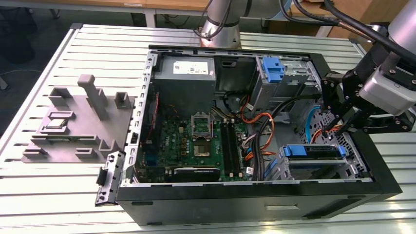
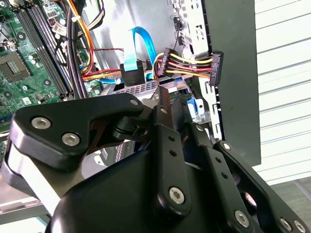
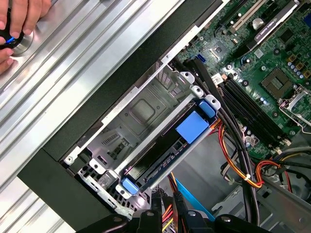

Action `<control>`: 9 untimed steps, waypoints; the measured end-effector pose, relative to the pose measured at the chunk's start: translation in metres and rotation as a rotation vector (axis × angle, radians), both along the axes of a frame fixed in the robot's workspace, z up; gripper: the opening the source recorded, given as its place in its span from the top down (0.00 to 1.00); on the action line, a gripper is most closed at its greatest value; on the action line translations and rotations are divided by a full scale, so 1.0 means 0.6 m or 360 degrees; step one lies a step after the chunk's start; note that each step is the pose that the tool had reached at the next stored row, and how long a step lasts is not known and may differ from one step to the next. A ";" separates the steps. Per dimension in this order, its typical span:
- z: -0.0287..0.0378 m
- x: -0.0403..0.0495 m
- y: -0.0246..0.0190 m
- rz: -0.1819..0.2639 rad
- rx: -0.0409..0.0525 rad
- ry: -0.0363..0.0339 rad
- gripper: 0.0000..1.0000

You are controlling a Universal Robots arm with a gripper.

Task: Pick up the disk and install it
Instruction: 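Insert the first disk wire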

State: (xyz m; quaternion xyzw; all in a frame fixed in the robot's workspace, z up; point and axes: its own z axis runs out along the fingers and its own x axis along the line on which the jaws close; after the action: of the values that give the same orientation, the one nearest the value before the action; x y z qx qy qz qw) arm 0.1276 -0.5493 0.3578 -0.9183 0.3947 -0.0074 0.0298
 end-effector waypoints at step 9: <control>0.000 0.000 0.0000 0.0088 -0.0001 -0.0030 0.76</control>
State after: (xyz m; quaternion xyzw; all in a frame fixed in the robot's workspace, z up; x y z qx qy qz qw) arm 0.1275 -0.5493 0.3577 -0.9287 0.3690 -0.0152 0.0336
